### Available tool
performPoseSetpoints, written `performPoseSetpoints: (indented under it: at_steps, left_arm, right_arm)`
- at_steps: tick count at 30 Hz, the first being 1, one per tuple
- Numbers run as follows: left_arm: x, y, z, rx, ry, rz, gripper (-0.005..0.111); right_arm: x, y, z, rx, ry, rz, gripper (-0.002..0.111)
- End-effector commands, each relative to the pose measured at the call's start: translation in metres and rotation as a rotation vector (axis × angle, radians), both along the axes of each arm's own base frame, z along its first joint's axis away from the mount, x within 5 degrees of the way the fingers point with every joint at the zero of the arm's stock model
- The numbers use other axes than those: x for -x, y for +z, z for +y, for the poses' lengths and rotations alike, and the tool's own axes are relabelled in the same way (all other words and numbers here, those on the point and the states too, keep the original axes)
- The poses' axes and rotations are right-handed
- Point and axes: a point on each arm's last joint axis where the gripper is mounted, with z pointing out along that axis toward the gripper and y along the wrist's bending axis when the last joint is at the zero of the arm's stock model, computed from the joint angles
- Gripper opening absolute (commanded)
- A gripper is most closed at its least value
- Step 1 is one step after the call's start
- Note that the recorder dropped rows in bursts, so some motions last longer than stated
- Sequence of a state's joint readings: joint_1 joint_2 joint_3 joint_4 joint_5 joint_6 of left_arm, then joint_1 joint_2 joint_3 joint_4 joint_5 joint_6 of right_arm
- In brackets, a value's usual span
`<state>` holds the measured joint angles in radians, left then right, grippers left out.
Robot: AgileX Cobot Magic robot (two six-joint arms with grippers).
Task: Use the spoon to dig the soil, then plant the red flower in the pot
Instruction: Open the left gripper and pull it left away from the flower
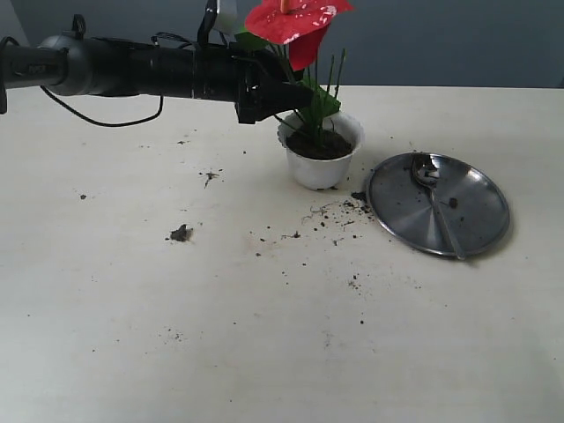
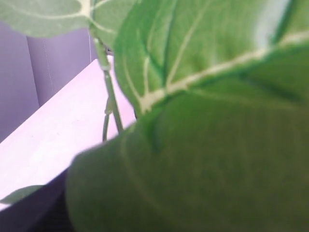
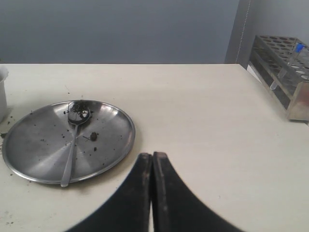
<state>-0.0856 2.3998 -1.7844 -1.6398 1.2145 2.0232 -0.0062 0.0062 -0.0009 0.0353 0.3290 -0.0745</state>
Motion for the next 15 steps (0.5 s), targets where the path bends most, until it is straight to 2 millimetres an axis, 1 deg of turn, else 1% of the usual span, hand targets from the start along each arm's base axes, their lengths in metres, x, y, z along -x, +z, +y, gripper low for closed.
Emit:
performPoseSetpoints:
  at_steps: [1,5,7,10,15]
  left_arm:
    - [0.000,0.008,0.003,0.011,0.005,-0.008,0.065]
    - [-0.002,0.008,0.012,0.010,0.022,-0.006,0.065]
    - [-0.003,0.007,0.020,0.003,0.034,-0.007,0.065]
    - [-0.004,0.005,0.030,-0.018,0.042,0.017,0.068]
    - [-0.006,0.004,0.044,-0.027,0.067,0.029,0.068]
  right_arm:
    - [0.000,0.001,0.000,0.006,-0.004,-0.015,-0.001]
    - [0.000,0.001,0.000,0.002,-0.004,-0.011,-0.001]
    - [0.000,0.001,0.000,0.002,-0.004,-0.011,-0.001]
    - [0.000,0.001,0.000,0.002,-0.004,-0.011,-0.001]
    - [0.000,0.001,0.000,0.002,-0.004,-0.011,-0.001]
